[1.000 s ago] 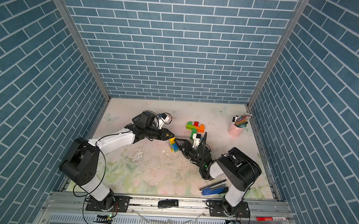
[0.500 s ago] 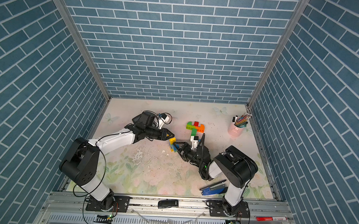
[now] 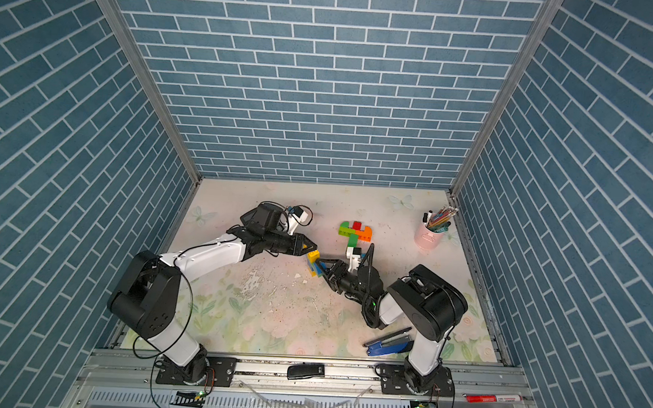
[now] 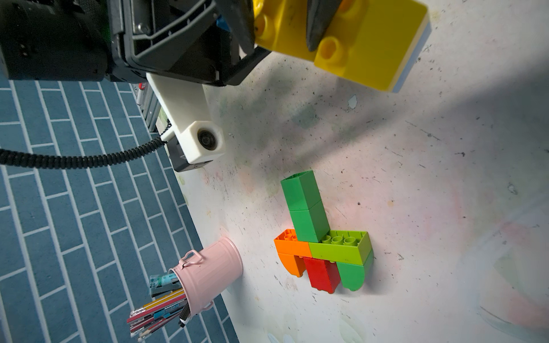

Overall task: Assemble a fork with lego
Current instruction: Assemble the lego brick with the lego brick.

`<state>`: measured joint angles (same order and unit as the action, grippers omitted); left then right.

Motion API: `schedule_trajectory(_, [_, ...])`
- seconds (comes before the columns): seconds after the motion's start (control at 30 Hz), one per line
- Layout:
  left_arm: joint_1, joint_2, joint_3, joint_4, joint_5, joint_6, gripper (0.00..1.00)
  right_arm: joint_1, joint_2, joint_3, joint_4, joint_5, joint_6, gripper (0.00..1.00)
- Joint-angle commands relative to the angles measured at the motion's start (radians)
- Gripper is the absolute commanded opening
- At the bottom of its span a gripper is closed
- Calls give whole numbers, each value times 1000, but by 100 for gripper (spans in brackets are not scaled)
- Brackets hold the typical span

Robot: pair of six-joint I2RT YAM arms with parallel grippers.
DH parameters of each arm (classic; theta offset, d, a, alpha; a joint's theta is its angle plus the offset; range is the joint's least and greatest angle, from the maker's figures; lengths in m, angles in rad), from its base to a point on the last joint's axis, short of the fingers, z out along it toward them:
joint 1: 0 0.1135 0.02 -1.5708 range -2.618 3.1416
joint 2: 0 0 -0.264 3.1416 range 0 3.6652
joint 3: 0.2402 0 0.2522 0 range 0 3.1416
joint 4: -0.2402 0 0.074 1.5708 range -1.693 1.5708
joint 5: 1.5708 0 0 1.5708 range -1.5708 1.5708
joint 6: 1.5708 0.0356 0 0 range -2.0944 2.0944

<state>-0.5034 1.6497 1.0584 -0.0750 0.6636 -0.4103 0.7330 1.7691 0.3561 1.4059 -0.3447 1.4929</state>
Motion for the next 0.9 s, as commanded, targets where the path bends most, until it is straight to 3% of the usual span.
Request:
schedule_trajectory(0.0, [-3, 31, 3, -68, -24, 14, 31, 4, 29, -10, -12, 16, 12, 51])
schedule_trajectory(0.2, [-3, 32, 3, -67, -24, 13, 31, 4, 32, -7, -15, 20, 12, 51])
schedule_trajectory(0.27, [-3, 33, 4, -66, -22, 12, 31, 4, 27, -16, -15, 36, 2, 75])
schedule_trajectory(0.33, [-3, 34, 5, -64, -21, 11, 31, 1, 3, -37, -33, 72, -24, 91])
schedule_trajectory(0.43, [-4, 34, 7, -64, -19, 12, 31, -1, -87, -51, -202, 112, -102, 99])
schedule_trajectory(0.53, [-4, 36, 11, -61, -14, 9, 31, -1, -250, -34, -469, 159, -253, 99])
schedule_trajectory(0.67, [-3, 32, 18, -37, 4, -12, 31, 3, -503, 97, -982, 225, -615, 99])
schedule_trajectory(0.77, [-3, 31, 42, -20, 21, -31, 32, 3, -599, 144, -1147, 251, -827, 99])
schedule_trajectory(0.87, [-3, 26, 74, -15, 28, -41, 32, 3, -605, 199, -1259, 251, -976, 97])
